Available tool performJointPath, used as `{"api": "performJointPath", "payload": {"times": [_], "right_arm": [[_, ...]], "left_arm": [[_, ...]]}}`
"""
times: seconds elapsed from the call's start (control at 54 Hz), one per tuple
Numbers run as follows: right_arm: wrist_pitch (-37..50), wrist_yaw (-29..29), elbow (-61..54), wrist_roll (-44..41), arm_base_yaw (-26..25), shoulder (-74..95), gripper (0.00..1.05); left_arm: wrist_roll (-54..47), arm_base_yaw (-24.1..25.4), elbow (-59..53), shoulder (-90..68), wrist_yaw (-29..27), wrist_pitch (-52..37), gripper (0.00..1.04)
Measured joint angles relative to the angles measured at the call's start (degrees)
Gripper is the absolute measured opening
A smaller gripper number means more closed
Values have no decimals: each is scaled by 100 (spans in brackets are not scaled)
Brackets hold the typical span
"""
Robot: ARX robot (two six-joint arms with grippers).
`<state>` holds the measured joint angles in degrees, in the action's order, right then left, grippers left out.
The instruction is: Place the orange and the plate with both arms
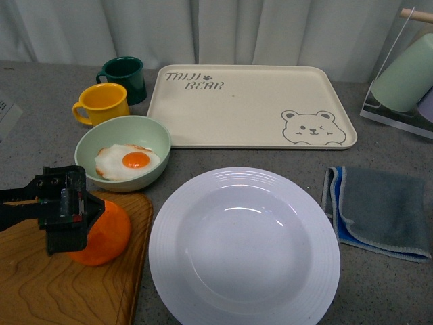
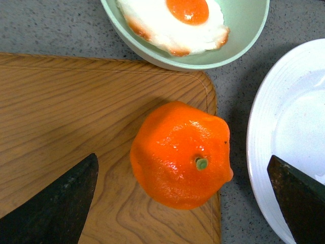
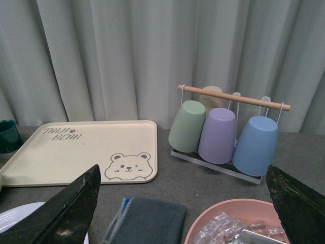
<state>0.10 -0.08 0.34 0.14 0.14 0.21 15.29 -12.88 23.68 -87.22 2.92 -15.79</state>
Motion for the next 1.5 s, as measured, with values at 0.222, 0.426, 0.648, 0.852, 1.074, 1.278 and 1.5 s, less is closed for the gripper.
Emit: {"api": "performJointPath", "payload": {"times": [0.222,0.426,0.648,0.852,1.074,1.278,1.5], "right_arm": [[0,0,0,0,0,0,95],[0,0,0,0,0,0,95],[0,0,0,0,0,0,95],[0,0,0,0,0,0,95],[0,0,0,0,0,0,95],[0,0,0,0,0,0,95],[0,0,0,0,0,0,95]], "left_arm": [[70,15,280,-494,387,98,98],[17,17,428,-1075,341,-13,98],[116,-66,479,-1084,326,-24,56],[339,-713,533,-284,190,190,49],[647,-1755,925,-546,-142,-55,48],[872,-2400,1307,-1338,-181,-192,48],[901,-2577,1563,-1928,-136,-295,48]]}}
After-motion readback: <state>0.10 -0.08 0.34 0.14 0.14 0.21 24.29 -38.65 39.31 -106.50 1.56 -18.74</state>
